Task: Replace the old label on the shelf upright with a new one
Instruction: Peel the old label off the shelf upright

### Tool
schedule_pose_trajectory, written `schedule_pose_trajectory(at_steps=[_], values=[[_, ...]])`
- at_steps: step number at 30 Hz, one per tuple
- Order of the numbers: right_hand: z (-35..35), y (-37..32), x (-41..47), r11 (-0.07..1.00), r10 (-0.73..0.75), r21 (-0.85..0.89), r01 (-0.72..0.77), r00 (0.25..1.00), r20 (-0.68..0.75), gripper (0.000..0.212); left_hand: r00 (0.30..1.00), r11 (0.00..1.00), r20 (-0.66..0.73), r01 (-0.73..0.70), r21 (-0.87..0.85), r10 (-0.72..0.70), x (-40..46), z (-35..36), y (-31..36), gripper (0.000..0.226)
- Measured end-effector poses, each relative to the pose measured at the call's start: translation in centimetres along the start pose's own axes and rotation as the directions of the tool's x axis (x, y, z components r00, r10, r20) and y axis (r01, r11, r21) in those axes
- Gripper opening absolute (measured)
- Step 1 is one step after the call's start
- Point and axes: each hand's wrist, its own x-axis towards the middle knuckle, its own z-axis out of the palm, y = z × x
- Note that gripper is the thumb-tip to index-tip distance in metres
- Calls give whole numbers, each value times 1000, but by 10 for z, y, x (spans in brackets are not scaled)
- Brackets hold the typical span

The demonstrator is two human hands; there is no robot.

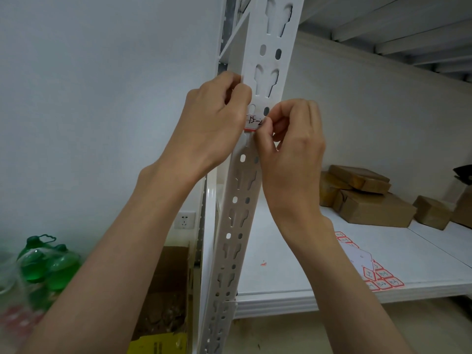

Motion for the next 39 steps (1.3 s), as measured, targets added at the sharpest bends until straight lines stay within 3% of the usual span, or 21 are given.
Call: schedule_pose_trajectory(at_steps=[9,23,39], values=[[-10,6,-3,995,-23,91,35,991,-132,12,1000,999,18,-14,30,14,2,0,-2,25],[-14,-5,0,998,-44,30,47,994,-99,6,1000,999,15,17,-41,-16,-3,-1,5,27],[-2,-4,-3,1000,-24,-14,23,995,-98,2,999,1000,-31,-4,-8,4,-4,4,6,36]])
